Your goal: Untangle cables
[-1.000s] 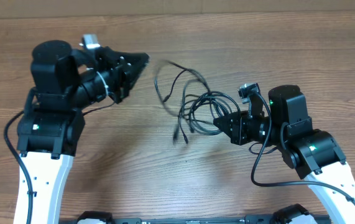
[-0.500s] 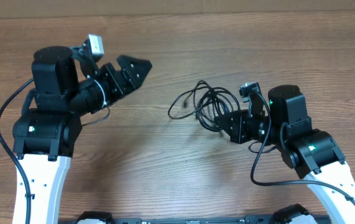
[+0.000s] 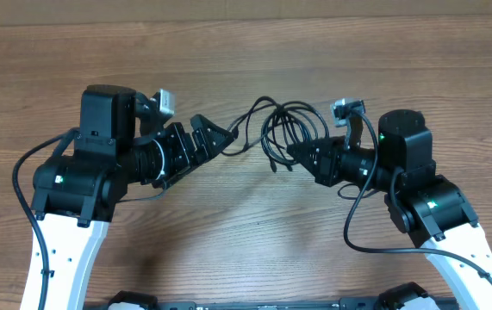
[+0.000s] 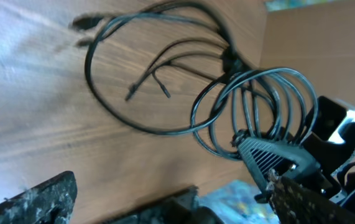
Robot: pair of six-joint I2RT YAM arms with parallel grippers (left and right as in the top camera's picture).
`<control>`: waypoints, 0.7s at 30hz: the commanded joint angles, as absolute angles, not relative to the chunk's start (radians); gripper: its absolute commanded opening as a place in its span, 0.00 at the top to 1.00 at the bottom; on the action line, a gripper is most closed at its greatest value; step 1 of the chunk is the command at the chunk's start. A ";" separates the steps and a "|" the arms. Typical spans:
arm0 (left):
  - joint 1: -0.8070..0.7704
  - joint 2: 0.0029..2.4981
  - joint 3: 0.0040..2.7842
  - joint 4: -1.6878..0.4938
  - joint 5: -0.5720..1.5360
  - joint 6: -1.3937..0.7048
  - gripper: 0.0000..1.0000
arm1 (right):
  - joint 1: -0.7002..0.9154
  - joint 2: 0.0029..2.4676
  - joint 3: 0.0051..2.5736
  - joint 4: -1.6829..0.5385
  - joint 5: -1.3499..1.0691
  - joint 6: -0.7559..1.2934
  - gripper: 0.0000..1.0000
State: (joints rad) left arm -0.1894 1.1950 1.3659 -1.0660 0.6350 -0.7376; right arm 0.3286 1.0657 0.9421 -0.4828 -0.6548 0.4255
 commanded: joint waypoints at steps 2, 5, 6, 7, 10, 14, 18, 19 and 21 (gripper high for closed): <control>-0.197 1.178 1.388 -1.070 0.646 -1.003 0.00 | 0.326 1.063 0.943 -0.389 -0.678 0.596 0.96; -0.197 1.178 1.388 -1.070 0.643 -1.134 0.00 | 0.326 1.063 0.943 -0.324 -0.701 0.663 0.96; -0.197 1.178 1.388 -1.070 0.642 -1.174 0.00 | 0.326 1.063 0.943 -0.290 -0.722 0.685 0.96; -0.197 1.178 1.388 -1.070 0.642 -1.217 0.00 | 0.326 1.063 0.943 -0.257 -0.747 0.693 0.96; -0.197 1.178 1.388 -1.069 0.642 -1.297 0.00 | 0.326 1.063 0.943 -0.165 -0.839 0.703 0.96; -0.198 1.179 1.388 -1.065 0.643 -1.353 0.00 | 0.326 1.063 0.943 -0.110 -0.912 0.737 0.96; -0.198 1.180 1.388 -1.060 0.644 -1.362 0.02 | 0.326 1.063 0.943 -0.107 -0.949 0.736 0.96; -0.198 1.182 1.388 -1.060 0.643 -1.362 0.05 | 0.326 1.063 0.943 -0.110 -0.952 0.736 0.96; -0.198 1.185 1.388 -1.058 0.643 -1.362 0.06 | 0.326 1.063 0.943 -0.110 -0.964 0.736 0.96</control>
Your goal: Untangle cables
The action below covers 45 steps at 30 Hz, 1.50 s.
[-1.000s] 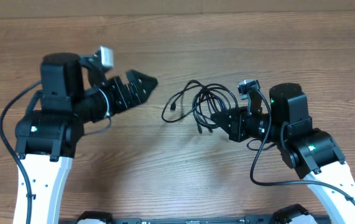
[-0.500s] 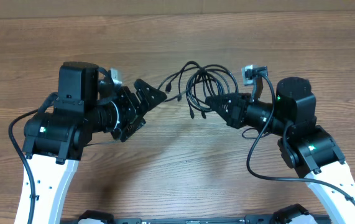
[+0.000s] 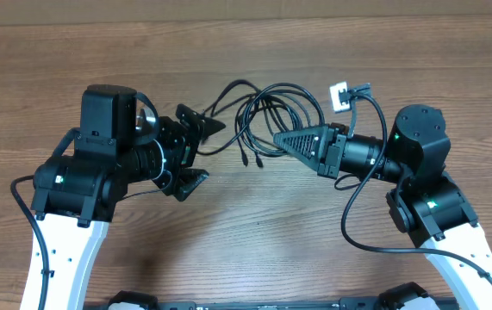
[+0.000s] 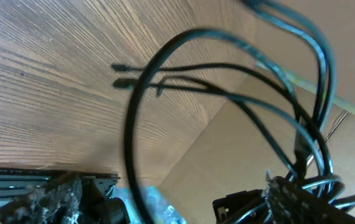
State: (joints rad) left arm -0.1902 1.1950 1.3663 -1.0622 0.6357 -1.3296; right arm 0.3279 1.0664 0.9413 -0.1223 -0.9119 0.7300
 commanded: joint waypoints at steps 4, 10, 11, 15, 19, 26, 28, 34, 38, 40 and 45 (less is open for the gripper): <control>-0.198 1.185 1.388 -1.058 0.624 -1.362 0.09 | 0.326 1.063 0.943 -0.110 -0.993 0.736 0.96; -0.198 1.185 1.388 -1.040 0.617 -1.336 0.33 | 0.326 1.063 0.943 -0.110 -1.031 0.736 0.96; -0.198 1.185 1.388 -1.039 0.616 -1.324 0.41 | 0.326 1.063 0.943 -0.110 -1.034 0.735 0.96; -0.197 1.185 1.388 -1.038 0.595 -1.278 0.96 | 0.326 1.063 0.943 -0.115 -1.034 0.728 0.96; -0.197 1.184 1.388 -1.014 0.596 -1.196 0.96 | 0.326 1.063 0.943 -0.150 -1.025 0.645 0.96; -0.147 1.183 1.388 -0.966 0.654 -1.083 0.96 | 0.326 1.063 0.943 -0.490 -0.769 0.396 0.96; -0.125 1.183 1.388 -0.960 0.699 -1.072 0.96 | 0.326 1.063 0.943 -0.575 -0.664 0.382 0.96; -0.091 1.183 1.388 -0.960 0.753 -1.073 0.96 | 0.326 1.063 0.943 -0.664 -0.522 0.338 0.96; -0.090 1.183 1.388 -0.960 0.745 -1.055 0.96 | 0.326 1.063 0.943 -0.664 -0.521 0.339 0.96; -0.090 1.183 1.388 -0.962 0.729 -1.005 0.96 | 0.326 1.063 0.943 -0.661 -0.537 0.339 0.96; -0.092 1.183 1.388 -0.985 0.721 -0.745 0.07 | 0.326 1.063 0.943 -0.613 -0.617 0.339 0.96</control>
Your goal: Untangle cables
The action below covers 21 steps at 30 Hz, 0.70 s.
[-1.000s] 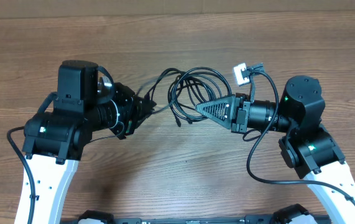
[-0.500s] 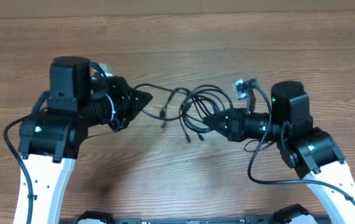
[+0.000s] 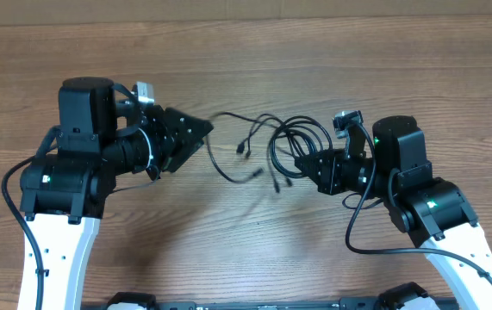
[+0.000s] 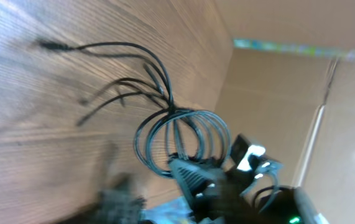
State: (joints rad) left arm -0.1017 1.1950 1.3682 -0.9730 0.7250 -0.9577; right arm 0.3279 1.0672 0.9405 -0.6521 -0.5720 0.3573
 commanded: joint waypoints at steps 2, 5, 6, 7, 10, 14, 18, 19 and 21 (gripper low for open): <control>-0.092 1.183 1.388 -1.017 0.713 -0.682 0.00 | 0.326 1.063 0.943 -0.574 -0.664 0.339 0.96; -0.092 1.183 1.388 -1.066 0.687 -0.648 0.00 | 0.326 1.063 0.943 -0.505 -0.749 0.339 0.96; -0.092 1.183 1.388 -1.075 0.689 -0.625 0.00 | 0.326 1.063 0.943 -0.482 -0.779 0.340 0.96; -0.094 1.183 1.388 -1.080 0.689 -0.595 0.00 | 0.326 1.063 0.943 -0.452 -0.817 0.340 0.96; -0.110 1.183 1.388 -1.077 0.715 -0.511 0.00 | 0.326 1.063 0.943 -0.366 -0.900 0.379 0.96; -0.147 1.183 1.388 -1.051 0.769 -0.430 0.00 | 0.326 1.063 0.943 -0.273 -0.965 0.423 0.96; -0.173 1.183 1.388 -1.019 0.807 -0.422 0.00 | 0.326 1.063 0.943 -0.211 -1.009 0.456 0.96; -0.174 1.183 1.388 -1.009 0.829 -0.422 0.00 | 0.326 1.063 0.943 -0.202 -1.008 0.471 0.96; -0.176 1.183 1.388 -0.977 0.889 -0.422 0.00 | 0.326 1.063 0.943 -0.183 -1.008 0.498 0.96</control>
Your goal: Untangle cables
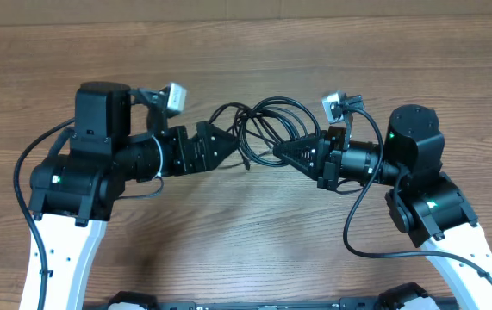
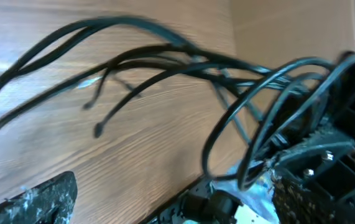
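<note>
A bundle of thin black cables [image 1: 267,116] hangs between the two arms, with its round coil [image 2: 270,106] at the right gripper. My right gripper [image 1: 282,153] points left and is shut on the coil. Loose strands with small plugs [image 2: 96,129] trail left over the wood. My left gripper [image 1: 227,138] points right, its tip at the left edge of the strands. In the left wrist view its fingers [image 2: 37,199] stand wide apart with only wood between them, and the left gripper [image 2: 174,182] is open.
The wooden table [image 1: 246,250] runs under both arms. A cardboard wall [image 2: 289,25] rises at the table's far edge. Each arm's own black lead [image 1: 353,224] loops beside it.
My left gripper has moved right, up to the strands. The right gripper now reaches further left with the coil. The loose ends, then spread on the table, are drawn together between the grippers.
At first both grippers stood close, the coil at the right one. Then the left gripper was spread wide and the right reached left with the coil. Later the left sat back and the strands lay fanned out. Now both meet at the bundle again.
</note>
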Robot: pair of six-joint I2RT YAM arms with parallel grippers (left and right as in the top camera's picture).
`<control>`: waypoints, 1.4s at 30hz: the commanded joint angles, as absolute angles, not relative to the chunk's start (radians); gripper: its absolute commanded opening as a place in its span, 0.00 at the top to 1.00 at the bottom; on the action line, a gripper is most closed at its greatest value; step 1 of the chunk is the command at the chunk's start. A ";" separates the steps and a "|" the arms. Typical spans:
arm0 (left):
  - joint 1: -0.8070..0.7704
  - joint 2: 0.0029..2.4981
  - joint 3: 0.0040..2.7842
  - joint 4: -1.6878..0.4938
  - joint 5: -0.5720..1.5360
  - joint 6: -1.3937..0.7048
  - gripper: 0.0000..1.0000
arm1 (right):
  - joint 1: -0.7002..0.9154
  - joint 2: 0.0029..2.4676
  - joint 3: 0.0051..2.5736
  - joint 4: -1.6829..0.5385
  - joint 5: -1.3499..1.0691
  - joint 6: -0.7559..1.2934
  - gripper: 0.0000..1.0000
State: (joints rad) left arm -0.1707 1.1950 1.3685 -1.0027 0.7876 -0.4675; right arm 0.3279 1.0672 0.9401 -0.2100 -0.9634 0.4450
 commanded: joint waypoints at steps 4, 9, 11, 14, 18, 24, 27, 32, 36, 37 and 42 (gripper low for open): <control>-0.192 1.183 1.388 -0.921 0.946 -0.422 0.00 | 0.326 1.063 0.943 -0.147 -1.009 0.553 0.96; -0.226 1.184 1.388 -0.898 0.945 -0.434 0.02 | 0.326 1.063 0.943 -0.099 -1.035 0.587 0.96; -0.241 1.184 1.388 -0.882 0.943 -0.442 0.05 | 0.326 1.063 0.943 -0.087 -1.034 0.620 0.96; -0.256 1.184 1.388 -0.857 0.934 -0.461 0.13 | 0.326 1.063 0.943 -0.073 -1.035 0.654 0.96; -0.260 1.184 1.388 -0.832 0.932 -0.477 0.21 | 0.326 1.063 0.943 -0.072 -1.043 0.669 0.96; -0.263 1.184 1.388 -0.793 0.932 -0.498 0.31 | 0.326 1.063 0.943 -0.071 -1.042 0.751 0.96; -0.263 1.184 1.388 -0.788 0.932 -0.510 0.31 | 0.326 1.063 0.943 -0.063 -1.042 0.799 0.96; -0.263 1.184 1.388 -0.787 0.932 -0.510 0.32 | 0.326 1.063 0.943 -0.030 -1.042 0.863 0.96; -0.263 1.184 1.388 -0.780 0.932 -0.525 0.34 | 0.326 1.063 0.943 -0.001 -1.042 0.892 0.96; -0.263 1.184 1.388 -0.779 0.932 -0.528 0.34 | 0.326 1.063 0.943 0.000 -1.042 0.894 0.96; -0.266 1.184 1.388 -0.773 0.932 -0.540 0.36 | 0.326 1.063 0.943 -0.001 -1.046 0.894 0.96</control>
